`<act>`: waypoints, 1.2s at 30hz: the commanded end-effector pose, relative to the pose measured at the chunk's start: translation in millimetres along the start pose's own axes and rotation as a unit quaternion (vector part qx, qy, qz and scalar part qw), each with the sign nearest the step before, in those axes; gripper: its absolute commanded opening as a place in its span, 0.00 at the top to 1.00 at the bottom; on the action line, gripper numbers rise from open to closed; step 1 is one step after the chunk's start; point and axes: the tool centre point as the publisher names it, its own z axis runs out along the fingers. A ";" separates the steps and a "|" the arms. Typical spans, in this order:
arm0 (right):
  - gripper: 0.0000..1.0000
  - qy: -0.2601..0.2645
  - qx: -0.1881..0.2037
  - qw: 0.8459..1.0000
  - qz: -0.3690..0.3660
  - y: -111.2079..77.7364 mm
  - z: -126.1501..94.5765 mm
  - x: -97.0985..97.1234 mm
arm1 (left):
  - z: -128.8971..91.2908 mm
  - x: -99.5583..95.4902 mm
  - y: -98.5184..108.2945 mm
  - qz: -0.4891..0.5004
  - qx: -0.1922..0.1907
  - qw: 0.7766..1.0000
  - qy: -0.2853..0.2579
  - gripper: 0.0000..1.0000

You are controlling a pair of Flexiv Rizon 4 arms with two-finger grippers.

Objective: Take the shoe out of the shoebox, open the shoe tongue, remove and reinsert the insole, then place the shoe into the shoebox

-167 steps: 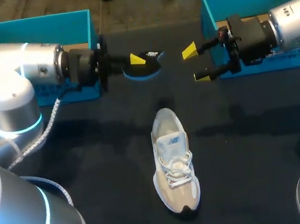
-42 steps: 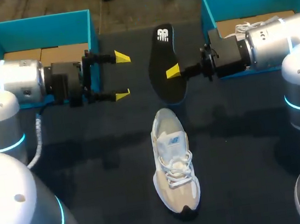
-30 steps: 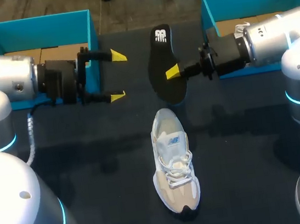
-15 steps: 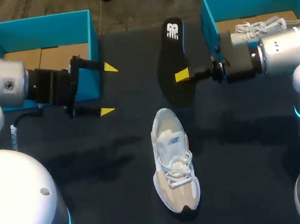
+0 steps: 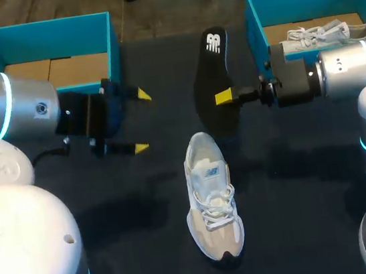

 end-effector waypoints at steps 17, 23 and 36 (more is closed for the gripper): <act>1.00 0.049 0.005 0.998 -0.023 -14.4 -3.9 -30.2 | 22.9 14.6 9.4 -0.096 -0.207 0.954 0.197 0.00; 1.00 0.051 0.008 0.998 -0.025 -15.0 -3.2 -30.1 | 22.7 16.5 9.0 -0.080 -0.233 0.951 0.188 0.00; 1.00 0.046 -0.006 0.997 -0.061 -16.8 25.8 -37.4 | 40.3 49.9 25.7 -0.125 -0.224 0.951 0.171 0.00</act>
